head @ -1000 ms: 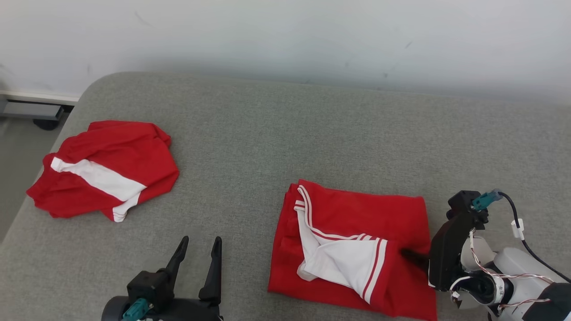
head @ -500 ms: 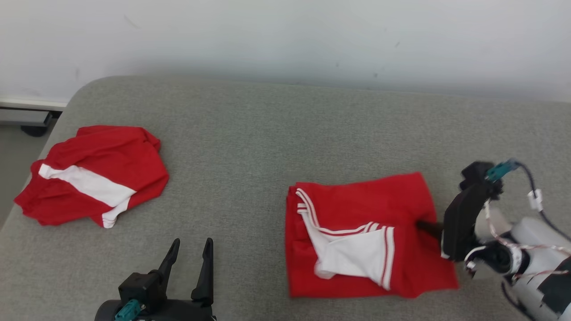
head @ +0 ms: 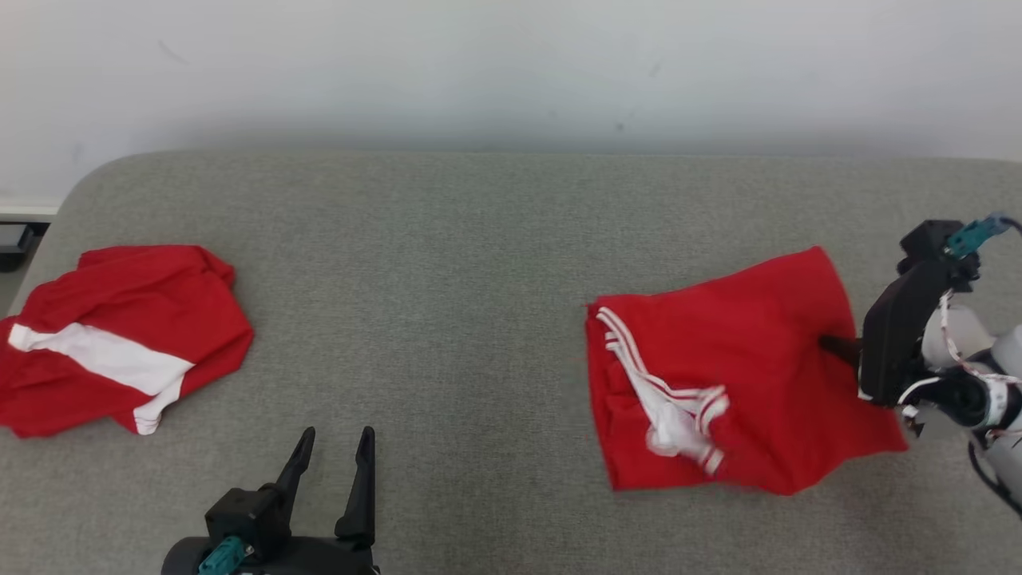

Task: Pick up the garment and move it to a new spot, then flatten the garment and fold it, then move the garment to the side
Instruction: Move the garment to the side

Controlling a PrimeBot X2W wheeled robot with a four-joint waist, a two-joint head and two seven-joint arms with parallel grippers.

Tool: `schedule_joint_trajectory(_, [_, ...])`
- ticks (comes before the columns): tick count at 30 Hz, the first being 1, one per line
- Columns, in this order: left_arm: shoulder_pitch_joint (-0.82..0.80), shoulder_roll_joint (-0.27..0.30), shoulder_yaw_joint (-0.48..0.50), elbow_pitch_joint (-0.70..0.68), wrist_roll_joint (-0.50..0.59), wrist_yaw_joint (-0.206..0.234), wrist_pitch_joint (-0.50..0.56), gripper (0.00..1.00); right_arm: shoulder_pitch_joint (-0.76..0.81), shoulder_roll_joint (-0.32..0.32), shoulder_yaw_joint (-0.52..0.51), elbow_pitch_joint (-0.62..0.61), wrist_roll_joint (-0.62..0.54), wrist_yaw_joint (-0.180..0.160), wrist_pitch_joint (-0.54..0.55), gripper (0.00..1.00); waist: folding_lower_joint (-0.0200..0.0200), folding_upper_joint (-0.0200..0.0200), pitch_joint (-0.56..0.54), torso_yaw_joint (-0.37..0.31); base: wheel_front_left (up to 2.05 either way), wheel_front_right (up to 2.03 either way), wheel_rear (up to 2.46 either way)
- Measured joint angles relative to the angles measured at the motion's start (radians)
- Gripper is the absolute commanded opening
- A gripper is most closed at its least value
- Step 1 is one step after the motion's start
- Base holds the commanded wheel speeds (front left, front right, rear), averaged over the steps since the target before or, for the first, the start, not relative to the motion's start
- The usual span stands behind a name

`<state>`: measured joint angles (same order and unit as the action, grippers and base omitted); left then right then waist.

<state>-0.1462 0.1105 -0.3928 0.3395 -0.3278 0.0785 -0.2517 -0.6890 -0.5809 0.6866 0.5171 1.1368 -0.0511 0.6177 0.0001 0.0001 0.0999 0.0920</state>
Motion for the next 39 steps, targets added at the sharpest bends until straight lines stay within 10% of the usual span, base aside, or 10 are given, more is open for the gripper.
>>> schedule_joint_trajectory(39, [-0.068,0.047,-0.014,-0.066,0.023,-0.018,0.013,1.0,-0.284,-0.17,-0.025,0.346,-0.142,0.026,-0.027,0.0,0.0001,0.0,0.193,-0.074,0.0,0.0,0.0])
